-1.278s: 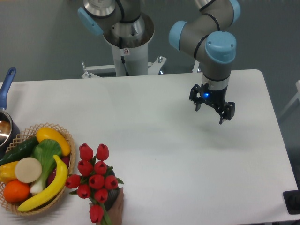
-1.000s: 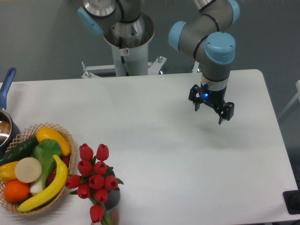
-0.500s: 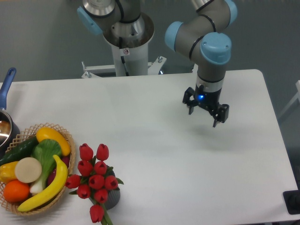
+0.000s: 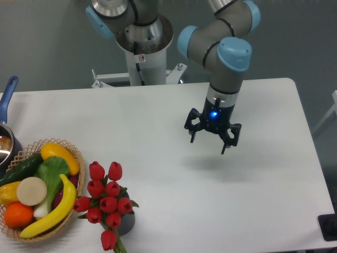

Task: Pick up the flowers from the vase
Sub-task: 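Lower the open gripper over the red tulip stems above the black vase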

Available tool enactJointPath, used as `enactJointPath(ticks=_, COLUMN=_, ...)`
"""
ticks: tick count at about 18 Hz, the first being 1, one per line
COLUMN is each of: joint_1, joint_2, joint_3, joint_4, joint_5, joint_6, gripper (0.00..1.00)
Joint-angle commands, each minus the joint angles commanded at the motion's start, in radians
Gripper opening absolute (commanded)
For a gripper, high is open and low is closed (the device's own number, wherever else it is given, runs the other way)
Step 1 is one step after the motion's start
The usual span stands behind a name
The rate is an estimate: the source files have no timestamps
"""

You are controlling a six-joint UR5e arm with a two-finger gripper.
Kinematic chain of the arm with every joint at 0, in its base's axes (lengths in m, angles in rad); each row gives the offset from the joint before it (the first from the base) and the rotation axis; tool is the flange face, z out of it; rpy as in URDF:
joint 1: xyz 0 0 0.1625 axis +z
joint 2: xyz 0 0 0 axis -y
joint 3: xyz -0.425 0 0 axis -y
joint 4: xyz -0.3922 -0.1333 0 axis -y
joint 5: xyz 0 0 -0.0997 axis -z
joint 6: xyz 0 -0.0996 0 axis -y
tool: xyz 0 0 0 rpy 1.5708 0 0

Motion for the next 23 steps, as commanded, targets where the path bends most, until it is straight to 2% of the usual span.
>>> enactJointPath(ticks=3, joint_1=-0.023, joint_2=-0.006, joint_3=0.015, joint_4=0.003, joint_5=-0.068, joint_6=-0.002, gripper=1.0)
enactJointPath(ticks=7, joint_1=-0.035, joint_2=0.052, joint_3=0.011, joint_4=0.003, joint_5=-0.202, joint_6=-0.005, gripper=1.0)
enactJointPath(ticks=12, joint_1=-0.037, joint_2=0.032, joint_3=0.022, joint_4=0.006, joint_5=-0.413, joint_6=0.0, gripper=1.0)
enactJointPath(ticks=15, joint_1=-0.045, joint_2=-0.011, joint_3=0.052, joint_4=0.009, joint_5=-0.499, joint_6=0.001, gripper=1.0)
enactJointPath(ticks=17, joint_1=-0.064, joint_2=-0.067, joint_3=0.115, joint_4=0.008, joint_5=-0.564, joint_6=0.001, gripper=1.0)
enactJointPath(ticks=23, joint_1=-0.118, joint_2=-0.185, joint_3=0.244, joint_4=0.008, joint_5=-0.569, joint_6=-0.005, gripper=1.0)
